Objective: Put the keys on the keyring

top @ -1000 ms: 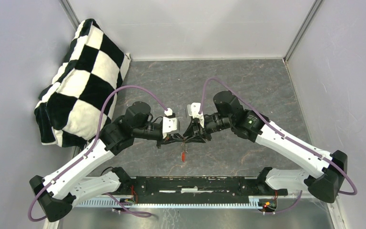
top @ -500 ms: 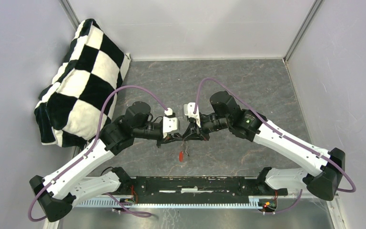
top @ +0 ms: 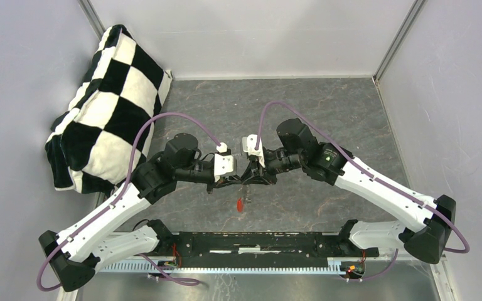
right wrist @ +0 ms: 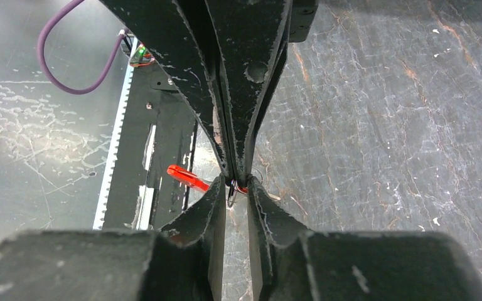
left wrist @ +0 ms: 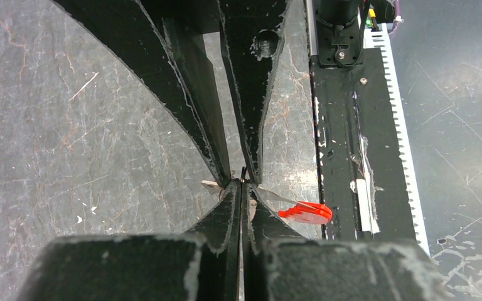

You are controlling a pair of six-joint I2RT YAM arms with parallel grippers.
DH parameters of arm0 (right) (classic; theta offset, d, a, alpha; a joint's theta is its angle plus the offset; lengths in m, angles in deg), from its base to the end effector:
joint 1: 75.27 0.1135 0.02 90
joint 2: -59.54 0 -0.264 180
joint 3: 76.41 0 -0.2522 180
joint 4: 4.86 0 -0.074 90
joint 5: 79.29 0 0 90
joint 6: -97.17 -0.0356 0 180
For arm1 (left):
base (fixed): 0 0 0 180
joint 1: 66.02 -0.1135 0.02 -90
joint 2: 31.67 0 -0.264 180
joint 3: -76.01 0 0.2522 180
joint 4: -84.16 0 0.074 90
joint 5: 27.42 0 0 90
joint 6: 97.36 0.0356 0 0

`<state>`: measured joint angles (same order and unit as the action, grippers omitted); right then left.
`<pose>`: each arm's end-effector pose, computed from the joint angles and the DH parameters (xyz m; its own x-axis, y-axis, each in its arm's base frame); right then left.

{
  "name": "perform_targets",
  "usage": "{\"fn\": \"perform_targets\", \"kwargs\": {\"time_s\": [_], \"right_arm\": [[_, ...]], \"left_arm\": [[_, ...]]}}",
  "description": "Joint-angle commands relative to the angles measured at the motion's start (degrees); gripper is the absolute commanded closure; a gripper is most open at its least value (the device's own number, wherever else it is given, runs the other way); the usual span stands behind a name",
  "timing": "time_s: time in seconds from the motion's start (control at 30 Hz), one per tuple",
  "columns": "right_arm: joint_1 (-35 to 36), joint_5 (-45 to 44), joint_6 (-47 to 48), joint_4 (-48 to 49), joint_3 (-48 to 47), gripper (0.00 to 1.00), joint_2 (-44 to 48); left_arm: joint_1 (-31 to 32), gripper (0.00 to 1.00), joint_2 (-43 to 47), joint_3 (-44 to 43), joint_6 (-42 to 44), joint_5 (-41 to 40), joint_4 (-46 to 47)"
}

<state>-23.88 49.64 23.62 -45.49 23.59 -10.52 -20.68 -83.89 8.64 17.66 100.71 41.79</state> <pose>0.1484 0.2217 0.3533 -0.0378 -0.4004 -0.9156 -0.9966 -0.0523 0.0641 0.1196 -0.1523 0.3414 0.1085 0.3635 -0.9253 0.9927 0.0095 0.1202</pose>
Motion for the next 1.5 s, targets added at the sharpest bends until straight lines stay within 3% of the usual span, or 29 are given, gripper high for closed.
{"fn": "perform_targets", "kwargs": {"time_s": [0.0,0.2,0.4,0.67,0.9,1.07,1.13,1.17,1.23,1.3,1.47], "right_arm": [[-0.17,-0.09,1.13,-2.51,-3.54,0.76,0.94],[-0.22,0.16,1.22,-2.78,-3.24,0.66,2.04],[-0.24,0.52,0.52,-1.72,-3.28,0.66,1.28],[-0.24,1.07,-0.67,-0.08,-3.09,0.77,0.07],[-0.24,0.54,-1.29,0.48,-2.98,0.79,-1.08],[-0.25,-0.31,-1.68,1.11,-3.30,0.99,-1.40],[-0.26,-1.77,-2.18,2.20,-2.58,0.99,-0.60],[-0.36,-2.64,-2.86,3.47,-1.73,0.99,0.31],[-0.62,-3.69,-4.30,6.69,0.08,1.00,2.18],[-1.40,-3.15,-7.41,12.46,3.63,0.99,4.78],[-2.76,-0.53,-18.26,33.96,15.48,1.00,12.37]], "left_arm": [[-0.08,0.98,1.40,-1.38,2.84,2.17,1.16],[-0.08,0.98,1.56,-1.24,3.44,2.13,0.89],[-0.08,0.98,1.51,-1.42,3.46,2.19,0.81],[-0.08,0.98,1.34,-1.52,3.46,2.22,1.02],[-0.08,0.98,1.50,-1.60,3.51,2.32,1.22],[-0.08,0.98,1.74,-1.76,3.22,2.28,1.24],[-0.08,0.98,1.78,-1.93,3.05,2.52,1.20],[-0.08,0.95,1.77,-2.01,2.96,2.54,1.21],[-0.08,0.74,1.75,-2.11,3.03,2.33,0.75],[-0.08,0.63,1.84,-2.12,4.33,2.29,-0.44],[-0.03,0.59,2.91,-0.11,4.78,-1.11,-0.27]]}}
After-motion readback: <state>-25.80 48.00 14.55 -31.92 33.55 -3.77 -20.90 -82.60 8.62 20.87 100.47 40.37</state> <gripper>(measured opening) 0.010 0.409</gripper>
